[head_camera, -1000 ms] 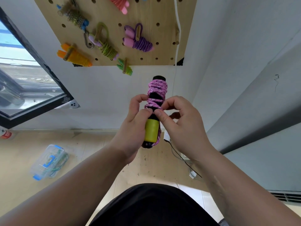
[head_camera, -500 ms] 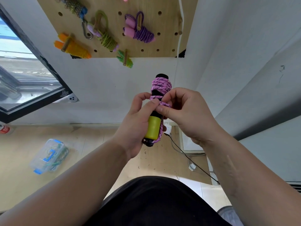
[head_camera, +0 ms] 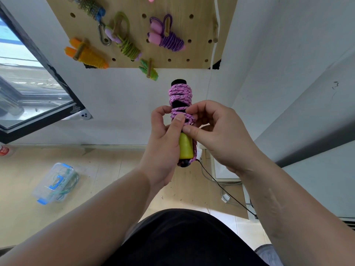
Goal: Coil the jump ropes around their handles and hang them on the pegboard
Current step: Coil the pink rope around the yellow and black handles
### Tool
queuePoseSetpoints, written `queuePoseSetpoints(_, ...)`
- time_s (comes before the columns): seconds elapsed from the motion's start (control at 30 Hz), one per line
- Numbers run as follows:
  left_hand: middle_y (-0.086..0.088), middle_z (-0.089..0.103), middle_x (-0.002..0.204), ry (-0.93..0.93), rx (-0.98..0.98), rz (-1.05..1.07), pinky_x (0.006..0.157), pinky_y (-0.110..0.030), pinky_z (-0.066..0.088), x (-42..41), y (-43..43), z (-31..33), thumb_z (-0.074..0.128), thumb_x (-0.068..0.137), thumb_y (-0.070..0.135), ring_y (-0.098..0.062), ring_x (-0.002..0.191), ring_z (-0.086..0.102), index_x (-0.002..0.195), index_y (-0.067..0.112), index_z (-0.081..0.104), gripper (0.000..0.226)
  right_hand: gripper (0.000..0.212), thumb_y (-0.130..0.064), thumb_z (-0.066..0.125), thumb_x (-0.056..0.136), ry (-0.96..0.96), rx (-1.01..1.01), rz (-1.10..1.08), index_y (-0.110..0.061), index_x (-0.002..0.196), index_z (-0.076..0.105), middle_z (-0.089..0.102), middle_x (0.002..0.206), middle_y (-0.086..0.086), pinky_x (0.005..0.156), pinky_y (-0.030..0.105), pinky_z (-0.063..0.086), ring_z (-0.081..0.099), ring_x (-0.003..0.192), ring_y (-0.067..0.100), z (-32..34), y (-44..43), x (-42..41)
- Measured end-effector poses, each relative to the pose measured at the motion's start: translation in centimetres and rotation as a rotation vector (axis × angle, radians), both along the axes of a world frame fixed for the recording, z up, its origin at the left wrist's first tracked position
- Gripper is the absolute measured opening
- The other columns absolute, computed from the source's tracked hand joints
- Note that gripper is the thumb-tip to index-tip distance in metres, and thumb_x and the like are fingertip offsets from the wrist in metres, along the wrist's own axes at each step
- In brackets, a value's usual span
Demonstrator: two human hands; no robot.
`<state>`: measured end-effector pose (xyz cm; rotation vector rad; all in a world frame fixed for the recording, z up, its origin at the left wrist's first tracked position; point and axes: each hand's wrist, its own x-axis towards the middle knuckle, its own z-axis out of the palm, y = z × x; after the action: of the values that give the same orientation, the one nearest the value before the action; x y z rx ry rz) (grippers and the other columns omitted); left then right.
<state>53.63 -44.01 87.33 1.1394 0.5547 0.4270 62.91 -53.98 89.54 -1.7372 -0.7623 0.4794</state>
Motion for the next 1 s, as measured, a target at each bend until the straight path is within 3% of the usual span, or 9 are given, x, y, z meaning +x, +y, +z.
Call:
queuePoseSetpoints(0.17,-0.010,0.072,0.098,0.011,0.003,-0.016,0.061,-0.039,0.055,0.0,0.1,-0.3,0.048,0.107,0.029,-0.027,0.075,0.067,0.121,0.028,0.045,0.015,0.020,-0.020,0.086,0.080,-0.015,-0.076,-0.058,-0.019,0.094,0.071,0.070,0.079,-0.006,0.067,0.028,0.059,0.065,0.068,0.007,0.4,0.4,0.1)
queuePoseSetpoints(0.3,-0.012,0.069,0.101,0.029,0.011,-0.070,0.067,-0.042,0.054,-0.3,0.2,-0.8,0.055,0.103,0.031,-0.030,0.080,0.063,0.119,0.033,0.046,0.018,0.018,-0.020,0.087,0.078,0.011,-0.183,0.051,-0.014,0.085,0.071,0.073,0.079,0.005,0.075,0.047,0.061,0.071,0.075,0.023,1.1,-0.2,1.5)
queuePoseSetpoints(0.4,-0.016,0.067,0.103,0.046,-0.004,-0.094,0.069,-0.045,0.053,-0.6,0.4,-0.8,0.059,0.091,0.036,-0.032,0.081,0.062,0.113,0.038,0.051,0.023,0.017,-0.022,0.083,0.082,-0.039,-0.232,0.109,-0.011,0.082,0.069,0.070,0.074,0.002,0.068,0.037,0.058,0.064,0.064,0.011,1.1,-0.4,1.5)
queuePoseSetpoints(0.5,-0.022,0.066,0.106,0.058,-0.036,-0.054,0.067,-0.044,0.053,-0.6,0.4,-0.6,0.056,0.096,0.029,-0.032,0.080,0.062,0.117,0.035,0.049,0.023,0.016,-0.024,0.079,0.087,-0.106,-0.203,0.084,-0.014,0.081,0.066,0.066,0.074,-0.002,0.061,0.028,0.052,0.058,0.064,0.005,0.6,0.0,0.9)
queuePoseSetpoints(0.63,-0.009,0.068,0.090,0.069,-0.052,-0.020,0.055,-0.036,0.050,-0.6,0.2,0.2,0.041,0.105,0.021,-0.024,0.069,0.061,0.119,0.032,0.046,0.018,0.014,-0.026,0.070,0.092,-0.314,-0.135,0.017,-0.021,0.085,0.060,0.058,0.081,-0.011,0.063,0.023,0.046,0.057,0.077,0.010,-0.4,0.6,-0.4)
queuePoseSetpoints(0.77,0.003,0.071,0.087,0.075,-0.029,-0.044,0.053,-0.031,0.051,-0.3,0.2,1.0,0.041,0.107,0.037,-0.016,0.073,0.064,0.119,0.031,0.045,0.014,0.011,-0.022,0.064,0.096,-0.503,-0.038,-0.034,-0.016,0.088,0.060,0.054,0.082,-0.010,0.063,0.013,0.036,0.051,0.078,0.008,-0.3,0.9,-1.4)
queuePoseSetpoints(0.87,0.006,0.072,0.083,0.087,-0.043,-0.047,0.058,-0.035,0.049,0.1,0.2,1.5,0.046,0.106,0.040,-0.018,0.075,0.066,0.121,0.027,0.045,0.020,0.008,-0.020,0.064,0.095,-0.565,0.001,-0.051,-0.014,0.090,0.063,0.057,0.083,-0.008,0.065,0.020,0.042,0.053,0.077,0.009,-0.5,1.0,-1.3)
queuePoseSetpoints(0.93,-0.002,0.071,0.089,0.093,-0.042,-0.025,0.057,-0.035,0.049,0.2,0.2,1.6,0.045,0.106,0.032,-0.020,0.076,0.066,0.121,0.025,0.046,0.016,0.005,-0.020,0.067,0.093,-0.594,0.006,-0.068,-0.015,0.091,0.066,0.061,0.084,-0.006,0.066,0.026,0.048,0.056,0.077,0.010,-0.7,0.9,-1.4)
queuePoseSetpoints(1.0,-0.011,0.068,0.101,0.091,-0.002,0.008,0.058,-0.036,0.051,0.3,0.2,1.6,0.041,0.104,0.024,-0.020,0.081,0.066,0.120,0.024,0.046,0.016,0.005,-0.020,0.070,0.092,-0.579,0.021,-0.077,-0.017,0.095,0.069,0.064,0.088,-0.007,0.070,0.022,0.052,0.061,0.080,0.008,-0.8,0.6,-1.7)
